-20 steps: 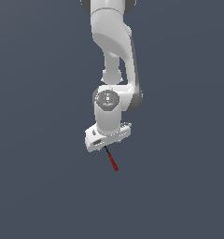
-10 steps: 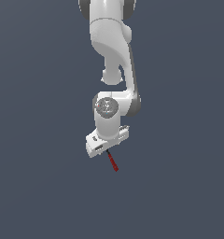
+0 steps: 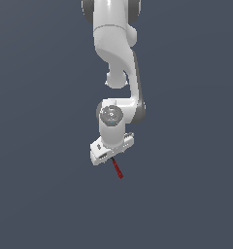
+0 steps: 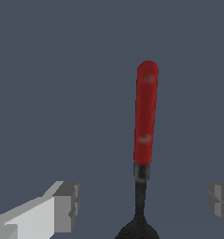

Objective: Pick up the object and move it to a goal position.

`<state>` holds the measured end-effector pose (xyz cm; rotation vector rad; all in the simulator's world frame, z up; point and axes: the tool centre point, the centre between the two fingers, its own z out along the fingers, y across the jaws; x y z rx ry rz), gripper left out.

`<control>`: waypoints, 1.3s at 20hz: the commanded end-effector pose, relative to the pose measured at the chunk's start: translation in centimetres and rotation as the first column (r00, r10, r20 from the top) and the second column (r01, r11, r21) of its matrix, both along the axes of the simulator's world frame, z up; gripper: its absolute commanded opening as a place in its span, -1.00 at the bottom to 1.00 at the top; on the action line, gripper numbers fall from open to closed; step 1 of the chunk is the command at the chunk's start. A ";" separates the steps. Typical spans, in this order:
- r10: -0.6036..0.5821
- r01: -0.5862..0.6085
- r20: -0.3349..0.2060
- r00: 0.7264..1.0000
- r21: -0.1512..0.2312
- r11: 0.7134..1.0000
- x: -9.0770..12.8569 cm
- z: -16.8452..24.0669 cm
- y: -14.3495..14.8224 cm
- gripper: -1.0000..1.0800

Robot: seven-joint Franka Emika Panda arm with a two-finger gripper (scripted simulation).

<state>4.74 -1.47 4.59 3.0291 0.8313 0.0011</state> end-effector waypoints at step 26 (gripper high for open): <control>0.002 -0.002 0.002 1.000 -0.001 1.000 -0.1 -2.9 0.2 -1.00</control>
